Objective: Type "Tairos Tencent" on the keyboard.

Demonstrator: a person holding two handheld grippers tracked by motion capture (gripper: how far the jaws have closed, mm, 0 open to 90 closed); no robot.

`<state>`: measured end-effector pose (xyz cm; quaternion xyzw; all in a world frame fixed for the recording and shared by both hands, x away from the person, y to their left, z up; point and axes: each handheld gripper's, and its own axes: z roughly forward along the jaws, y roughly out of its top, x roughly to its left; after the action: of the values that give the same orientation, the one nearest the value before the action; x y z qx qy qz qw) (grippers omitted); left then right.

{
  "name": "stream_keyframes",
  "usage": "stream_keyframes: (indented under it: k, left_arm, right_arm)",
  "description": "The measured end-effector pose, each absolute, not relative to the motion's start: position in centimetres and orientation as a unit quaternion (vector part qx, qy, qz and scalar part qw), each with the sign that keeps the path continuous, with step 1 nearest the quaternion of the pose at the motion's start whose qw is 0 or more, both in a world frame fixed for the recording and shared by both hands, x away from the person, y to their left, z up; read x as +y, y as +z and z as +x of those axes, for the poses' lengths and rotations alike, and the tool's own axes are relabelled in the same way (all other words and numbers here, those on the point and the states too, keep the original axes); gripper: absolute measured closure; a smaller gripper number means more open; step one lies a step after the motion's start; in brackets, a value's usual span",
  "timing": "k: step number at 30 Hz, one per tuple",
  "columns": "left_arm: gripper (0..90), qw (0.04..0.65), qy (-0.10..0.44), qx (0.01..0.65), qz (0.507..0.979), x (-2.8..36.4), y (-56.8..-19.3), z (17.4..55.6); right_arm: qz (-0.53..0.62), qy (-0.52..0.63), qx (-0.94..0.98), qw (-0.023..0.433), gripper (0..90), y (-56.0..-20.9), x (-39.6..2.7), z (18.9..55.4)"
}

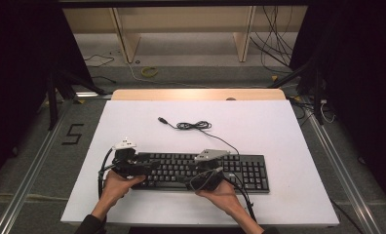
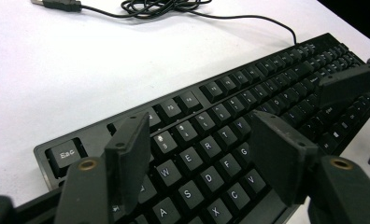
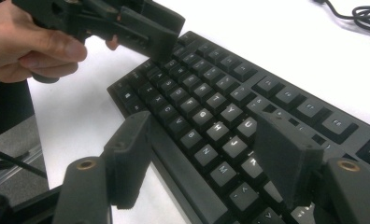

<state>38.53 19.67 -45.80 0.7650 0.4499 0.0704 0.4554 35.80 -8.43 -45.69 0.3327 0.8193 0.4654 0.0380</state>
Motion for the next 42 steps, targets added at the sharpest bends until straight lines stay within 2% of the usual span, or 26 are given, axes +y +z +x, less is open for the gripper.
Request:
stream_keyframes:
  k: [3,15,19,35,42]
  left_arm:
    - [43.8,0.453,0.070,0.453,0.765,19.7,-45.8,38.8]
    - [81.1,0.419,0.056,0.424,0.801,18.2,-46.3,39.3]
    - [88.5,0.403,0.057,0.425,0.809,17.7,-46.7,39.5]
    - [89.2,0.383,0.048,0.430,0.816,17.6,-47.7,39.9]
    - [86.3,0.390,0.056,0.431,0.812,17.7,-47.1,39.7]
  right_arm:
    - [0.332,0.465,0.820,0.037,37.6,-45.7,-8.3,35.8]
    - [0.329,0.464,0.821,0.038,37.3,-45.8,-8.3,35.7]
    - [0.330,0.464,0.821,0.038,37.3,-45.8,-8.3,35.8]
    - [0.332,0.461,0.822,0.040,37.9,-45.9,-8.2,35.7]
    - [0.333,0.454,0.825,0.048,46.0,-46.1,-8.0,35.9]
